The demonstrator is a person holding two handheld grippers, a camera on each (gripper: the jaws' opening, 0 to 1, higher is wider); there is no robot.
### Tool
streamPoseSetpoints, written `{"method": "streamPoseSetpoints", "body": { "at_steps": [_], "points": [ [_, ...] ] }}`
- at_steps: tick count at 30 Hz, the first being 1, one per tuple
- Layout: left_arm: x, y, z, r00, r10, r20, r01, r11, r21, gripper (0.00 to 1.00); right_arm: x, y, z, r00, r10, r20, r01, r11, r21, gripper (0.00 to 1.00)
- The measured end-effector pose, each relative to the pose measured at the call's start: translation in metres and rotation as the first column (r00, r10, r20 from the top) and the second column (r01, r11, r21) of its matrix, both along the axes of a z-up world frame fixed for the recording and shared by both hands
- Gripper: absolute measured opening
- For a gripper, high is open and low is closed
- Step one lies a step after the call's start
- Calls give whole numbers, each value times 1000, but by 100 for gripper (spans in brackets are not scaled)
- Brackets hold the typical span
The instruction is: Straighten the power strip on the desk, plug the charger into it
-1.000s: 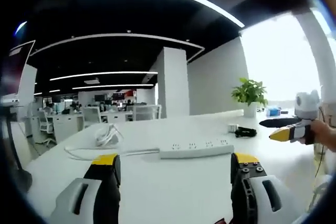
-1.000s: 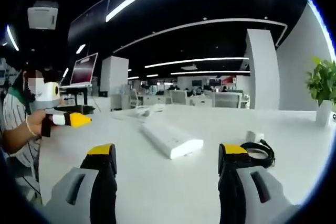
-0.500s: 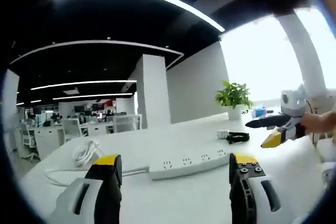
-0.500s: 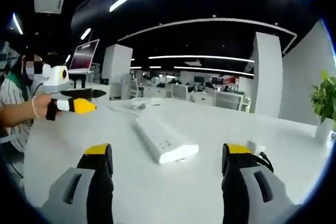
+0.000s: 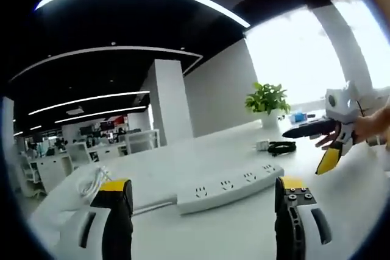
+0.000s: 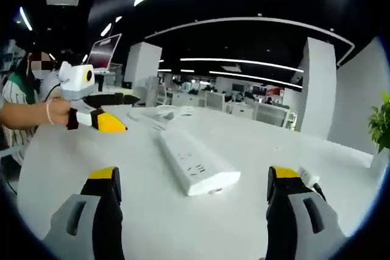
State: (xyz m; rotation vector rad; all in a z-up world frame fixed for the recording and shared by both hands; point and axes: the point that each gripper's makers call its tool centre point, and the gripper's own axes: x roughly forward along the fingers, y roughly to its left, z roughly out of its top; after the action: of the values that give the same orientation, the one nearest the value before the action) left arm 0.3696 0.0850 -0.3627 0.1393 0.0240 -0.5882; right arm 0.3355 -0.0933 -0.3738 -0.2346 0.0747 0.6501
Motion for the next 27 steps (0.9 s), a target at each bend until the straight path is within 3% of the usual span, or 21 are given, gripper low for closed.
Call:
{"method": "streamPoseSetpoints", "body": {
  "at_steps": [5,7,15,27],
  "points": [
    [16,1,-8,999,-11,-50,11,1000,-6,99,10,-2,-2,1000,-31,5,31,999,-24,98],
    [24,3,-12,999,-4,-43,4,1000,-1,99,14,-3,-6,999,-41,-6,40,998,-38,96],
    [53,-1,-26,998,-51,-34,53,994,91,99,26,-2,-31,992,-66,-111,58,996,-71,93],
    [77,-6,-42,985,-96,-140,107,991,76,95,30,-1,-41,983,-77,-167,68,996,-62,90]
  ]
}}
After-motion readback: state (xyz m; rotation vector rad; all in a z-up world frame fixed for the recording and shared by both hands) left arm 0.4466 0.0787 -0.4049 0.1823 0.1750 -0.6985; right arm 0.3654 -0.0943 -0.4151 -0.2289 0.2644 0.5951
